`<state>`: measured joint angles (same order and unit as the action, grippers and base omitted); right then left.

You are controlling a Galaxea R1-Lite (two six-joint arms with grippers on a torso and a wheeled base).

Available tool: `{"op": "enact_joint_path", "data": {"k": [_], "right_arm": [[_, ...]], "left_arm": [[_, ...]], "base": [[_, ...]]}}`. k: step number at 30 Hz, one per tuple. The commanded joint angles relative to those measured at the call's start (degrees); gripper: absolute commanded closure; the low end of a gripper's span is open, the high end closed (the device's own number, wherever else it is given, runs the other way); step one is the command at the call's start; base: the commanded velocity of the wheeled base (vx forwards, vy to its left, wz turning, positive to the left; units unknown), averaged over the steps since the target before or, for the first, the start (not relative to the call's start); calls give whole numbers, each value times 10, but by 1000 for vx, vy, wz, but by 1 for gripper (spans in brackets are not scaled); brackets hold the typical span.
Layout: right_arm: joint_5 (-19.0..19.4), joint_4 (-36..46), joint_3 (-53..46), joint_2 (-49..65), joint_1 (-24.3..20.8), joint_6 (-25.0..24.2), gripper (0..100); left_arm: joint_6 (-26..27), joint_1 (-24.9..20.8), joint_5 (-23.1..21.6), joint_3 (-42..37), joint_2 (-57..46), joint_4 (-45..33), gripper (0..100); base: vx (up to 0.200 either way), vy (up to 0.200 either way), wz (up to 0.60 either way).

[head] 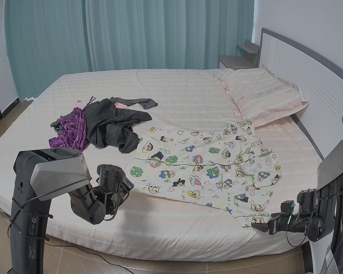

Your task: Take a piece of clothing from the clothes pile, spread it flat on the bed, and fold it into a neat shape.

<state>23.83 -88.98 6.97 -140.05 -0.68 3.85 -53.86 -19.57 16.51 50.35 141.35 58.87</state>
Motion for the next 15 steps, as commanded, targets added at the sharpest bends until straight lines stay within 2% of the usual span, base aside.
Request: {"op": "enact_joint_path", "data": {"k": [1, 8, 12, 15], "right_arm": [[0, -9, 8, -6, -1, -1, 100], [4, -9, 11, -6, 6, -8, 100], [28, -9, -15, 7, 9, -6, 100], [62, -9, -56, 47, 16, -9, 100]], "left_arm": [[0, 0, 0, -2, 0, 0, 100], [0, -3, 0, -4, -1, 0, 100], [0, -5, 0, -7, -1, 0, 100], [0, -6, 2, -16, -6, 2, 100]], "base": [[0, 0, 0], [0, 0, 0], [0, 0, 0], [0, 0, 0]]}}
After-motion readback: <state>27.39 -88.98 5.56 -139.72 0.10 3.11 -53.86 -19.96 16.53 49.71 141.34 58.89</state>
